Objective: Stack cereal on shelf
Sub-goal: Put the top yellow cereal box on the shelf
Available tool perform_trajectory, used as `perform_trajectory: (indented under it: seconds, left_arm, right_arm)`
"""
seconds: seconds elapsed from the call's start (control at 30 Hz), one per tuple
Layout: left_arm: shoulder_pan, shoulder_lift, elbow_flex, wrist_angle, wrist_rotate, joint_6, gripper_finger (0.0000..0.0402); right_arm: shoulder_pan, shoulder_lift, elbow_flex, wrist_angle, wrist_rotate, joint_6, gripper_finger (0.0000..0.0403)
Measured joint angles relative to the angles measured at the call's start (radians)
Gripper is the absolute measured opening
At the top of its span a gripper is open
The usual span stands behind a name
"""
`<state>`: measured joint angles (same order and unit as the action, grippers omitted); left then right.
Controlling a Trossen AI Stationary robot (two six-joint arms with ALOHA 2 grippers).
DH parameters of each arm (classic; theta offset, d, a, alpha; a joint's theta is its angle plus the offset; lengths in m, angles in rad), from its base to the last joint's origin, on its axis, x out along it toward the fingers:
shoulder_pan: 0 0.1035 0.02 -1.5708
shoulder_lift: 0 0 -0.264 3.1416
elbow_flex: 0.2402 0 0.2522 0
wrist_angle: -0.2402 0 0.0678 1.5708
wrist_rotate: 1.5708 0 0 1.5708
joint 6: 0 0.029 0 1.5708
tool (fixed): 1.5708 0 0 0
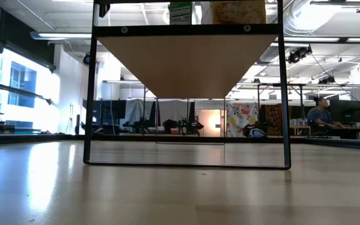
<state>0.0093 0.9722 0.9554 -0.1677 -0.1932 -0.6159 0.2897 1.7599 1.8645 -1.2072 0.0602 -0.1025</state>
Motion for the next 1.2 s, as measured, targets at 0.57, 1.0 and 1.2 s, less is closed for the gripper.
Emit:
perform_trajectory:
  seconds: [0.57,1.0,1.2]
  left_arm:
    - [0.0,0.0,0.0,0.0,-0.028,-0.009,0.0]
    - [0.0,0.0,0.0,0.0,-0.03,-0.009,0.0]
    - [0.0,0.0,0.0,0.0,-0.03,-0.009,0.0]
  right_arm:
    - [0.014,0.0,0.078,-0.036,0.032,-0.054,0.0256]
    - [0.022,-0.011,0.302,-0.246,0.041,0.243,0.0256]
    - [0.121,-0.103,0.192,-0.244,0.096,0.506,0.0223]
